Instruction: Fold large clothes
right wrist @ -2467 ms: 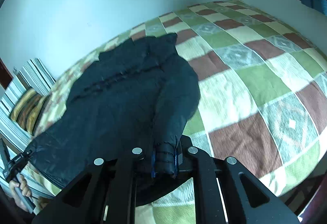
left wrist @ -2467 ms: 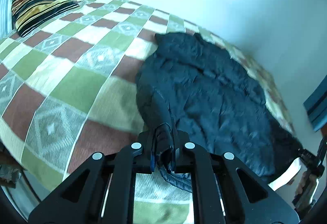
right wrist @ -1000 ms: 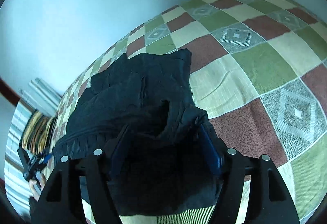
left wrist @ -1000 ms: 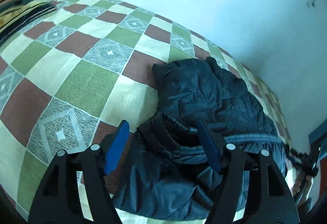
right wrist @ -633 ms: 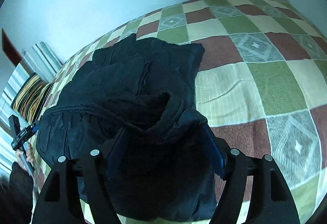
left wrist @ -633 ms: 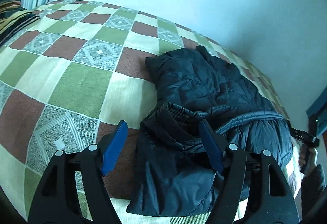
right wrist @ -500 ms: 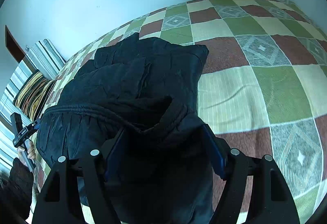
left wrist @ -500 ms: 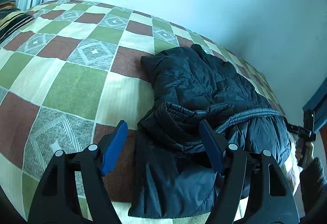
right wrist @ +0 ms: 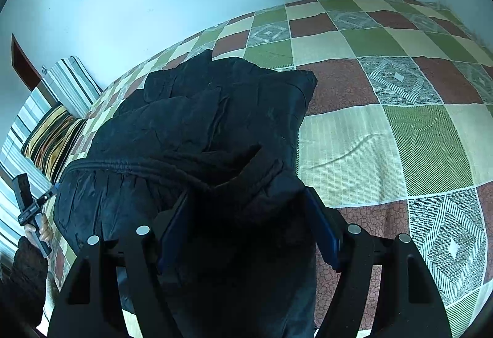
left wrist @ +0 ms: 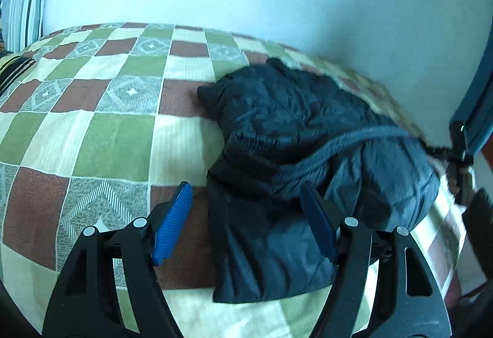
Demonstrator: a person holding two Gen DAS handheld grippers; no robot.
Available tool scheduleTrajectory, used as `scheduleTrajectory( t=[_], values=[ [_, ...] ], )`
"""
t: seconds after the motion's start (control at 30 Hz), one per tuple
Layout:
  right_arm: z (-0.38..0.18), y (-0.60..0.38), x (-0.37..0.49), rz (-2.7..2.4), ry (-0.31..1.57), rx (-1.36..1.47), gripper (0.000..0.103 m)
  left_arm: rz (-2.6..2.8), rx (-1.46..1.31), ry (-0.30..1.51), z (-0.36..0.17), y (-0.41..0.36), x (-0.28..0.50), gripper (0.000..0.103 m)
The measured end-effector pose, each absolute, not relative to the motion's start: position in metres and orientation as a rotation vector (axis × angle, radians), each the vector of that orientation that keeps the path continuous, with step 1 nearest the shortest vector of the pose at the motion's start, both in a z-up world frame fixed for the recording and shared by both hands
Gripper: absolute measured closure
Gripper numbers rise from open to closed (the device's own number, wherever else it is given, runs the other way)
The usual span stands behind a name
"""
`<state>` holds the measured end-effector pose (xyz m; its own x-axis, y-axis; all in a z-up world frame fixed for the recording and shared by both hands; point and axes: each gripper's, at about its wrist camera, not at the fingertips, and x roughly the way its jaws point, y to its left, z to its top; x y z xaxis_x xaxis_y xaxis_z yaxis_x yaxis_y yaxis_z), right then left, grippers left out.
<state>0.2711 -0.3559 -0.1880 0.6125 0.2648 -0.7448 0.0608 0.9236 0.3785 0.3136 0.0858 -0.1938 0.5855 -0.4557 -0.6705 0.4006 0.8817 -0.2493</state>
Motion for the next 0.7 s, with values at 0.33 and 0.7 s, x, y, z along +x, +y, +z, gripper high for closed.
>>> scheduleTrajectory(
  t=[0.33, 0.7],
  values=[
    [-0.192, -0.354, 0.278, 0.153, 0.932, 0.351, 0.032, -0.589, 0.088, 0.896, -0.208, 0.051, 0.363, 0.026],
    [-0.198, -0.348, 0.283, 0.15, 0.931, 0.291, 0.05, -0.559, 0.096, 0.879, -0.206, 0.048, 0.363, 0.068]
  ],
)
